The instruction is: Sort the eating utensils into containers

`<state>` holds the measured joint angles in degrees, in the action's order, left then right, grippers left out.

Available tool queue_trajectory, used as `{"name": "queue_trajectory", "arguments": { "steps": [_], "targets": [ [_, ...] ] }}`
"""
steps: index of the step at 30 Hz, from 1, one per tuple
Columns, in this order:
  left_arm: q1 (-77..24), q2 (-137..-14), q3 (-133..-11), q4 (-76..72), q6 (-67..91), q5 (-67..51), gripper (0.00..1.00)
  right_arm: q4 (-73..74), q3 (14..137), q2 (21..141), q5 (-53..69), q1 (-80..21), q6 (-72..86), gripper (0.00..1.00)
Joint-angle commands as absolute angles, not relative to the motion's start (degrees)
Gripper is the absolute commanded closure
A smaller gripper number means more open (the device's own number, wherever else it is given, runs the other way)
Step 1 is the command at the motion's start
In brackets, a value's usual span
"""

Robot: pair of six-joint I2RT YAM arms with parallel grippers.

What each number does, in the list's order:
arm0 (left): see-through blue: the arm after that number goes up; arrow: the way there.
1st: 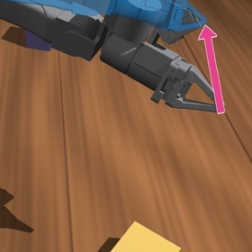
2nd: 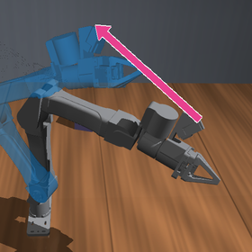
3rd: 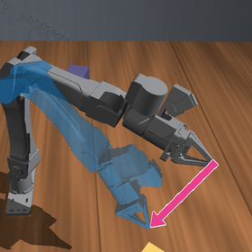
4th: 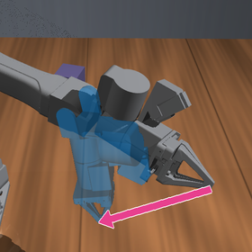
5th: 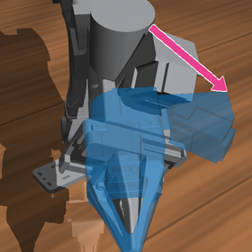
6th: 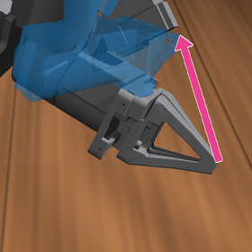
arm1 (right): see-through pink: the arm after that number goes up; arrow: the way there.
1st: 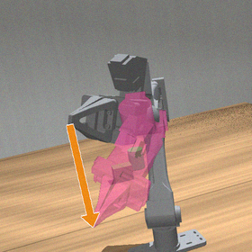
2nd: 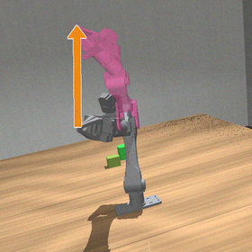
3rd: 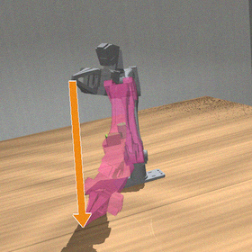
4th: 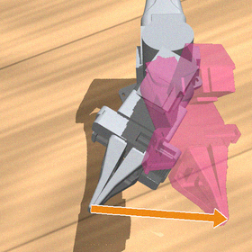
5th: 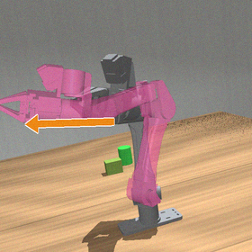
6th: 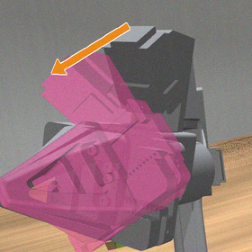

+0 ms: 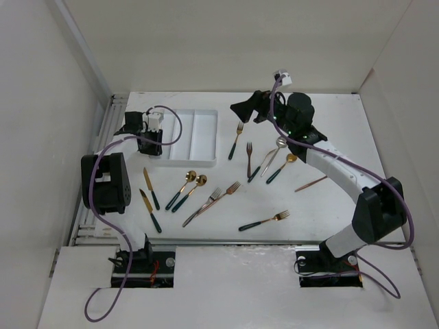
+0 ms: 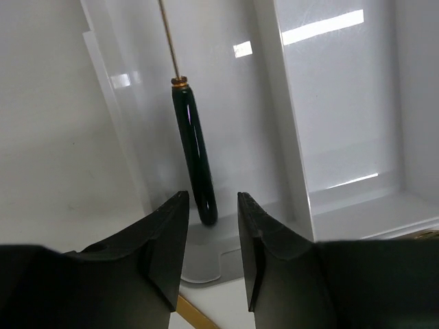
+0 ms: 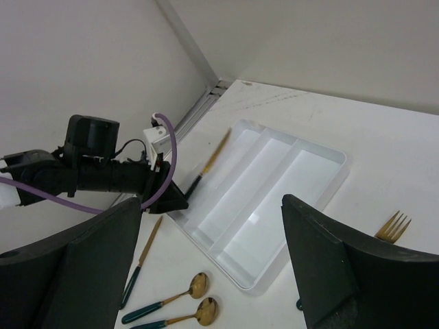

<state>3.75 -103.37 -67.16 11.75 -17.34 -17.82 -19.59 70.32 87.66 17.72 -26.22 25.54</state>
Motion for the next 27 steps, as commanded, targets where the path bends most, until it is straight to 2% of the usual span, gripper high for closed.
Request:
{"name": "queue_trajectory", "arguments": {
  "steps": [1,4,6,13,17,21,24,27],
  "targets": [
    [3.6,-101.1,-68.5,11.1,-15.9,-19.3,0.67,-20.3,69.7,84.5,17.1,-25.8,26.0,0.12],
    [3.6,-99.8,-67.8,11.1,-14.9,-19.3,0.59,-20.3,69.7,83.9,17.1,-25.8,26.0,0.12],
    [3.6,-99.0,-67.8,11.1,-14.3,-19.9,0.58,-20.3,69.7,83.4,17.1,-25.8,26.0,0.12],
    [4.7,-89.1,-69.0,15.0,-10.6,-16.8,0.61,-19.8,68.5,81.7,16.2,-26.4,26.0,0.11],
    [4.7,-78.0,-63.0,23.2,-21.6,-14.2,0.6,-17.8,67.3,81.1,10.2,-28.7,26.0,0.11],
    [1.4,-68.4,-51.9,34.1,-36.5,-14.9,0.55,-17.2,65.1,79.7,10.2,-30.9,25.4,0.1],
    [0.0,-64.2,-47.5,39.6,-40.3,-15.6,0.55,-16.2,63.7,79.2,10.2,-31.7,24.7,0.1],
    [-4.0,-62.8,-41.7,38.4,-40.3,-11.1,0.55,-15.6,62.6,78.6,10.2,-32.8,24.7,0.1]
  ]
}}
